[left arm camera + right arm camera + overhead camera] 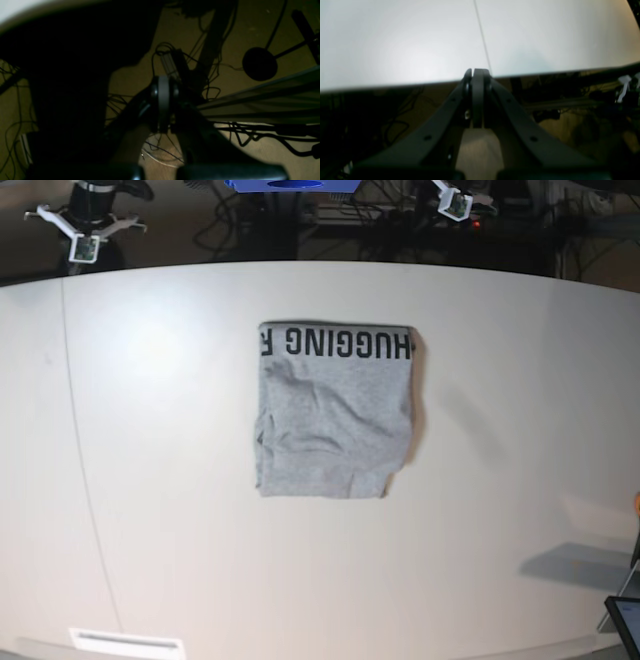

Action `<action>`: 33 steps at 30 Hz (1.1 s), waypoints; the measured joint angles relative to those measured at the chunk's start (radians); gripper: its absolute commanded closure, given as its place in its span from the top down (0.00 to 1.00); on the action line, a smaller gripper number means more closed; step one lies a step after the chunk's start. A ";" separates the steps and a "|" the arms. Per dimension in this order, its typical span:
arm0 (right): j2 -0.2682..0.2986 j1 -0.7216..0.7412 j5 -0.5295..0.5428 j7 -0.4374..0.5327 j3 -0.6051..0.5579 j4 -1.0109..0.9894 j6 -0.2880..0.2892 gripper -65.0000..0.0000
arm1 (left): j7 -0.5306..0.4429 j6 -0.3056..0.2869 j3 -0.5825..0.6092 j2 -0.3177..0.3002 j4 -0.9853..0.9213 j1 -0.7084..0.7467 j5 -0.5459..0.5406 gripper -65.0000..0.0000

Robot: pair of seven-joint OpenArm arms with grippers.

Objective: Fold the T-shirt properly

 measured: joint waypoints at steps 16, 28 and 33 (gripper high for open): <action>-0.149 0.222 -0.005 0.012 0.005 -0.615 0.139 0.00 | 0.065 0.000 0.000 0.024 -0.407 -0.214 0.228 0.00; -0.175 0.753 -0.018 0.019 -0.002 -1.564 0.503 0.00 | 0.064 0.004 0.007 -0.030 -1.343 -0.668 0.221 0.00; -0.176 0.813 -0.019 -0.045 -0.002 -1.608 0.687 0.00 | 0.203 0.044 0.007 -0.014 -1.384 -0.726 0.222 0.00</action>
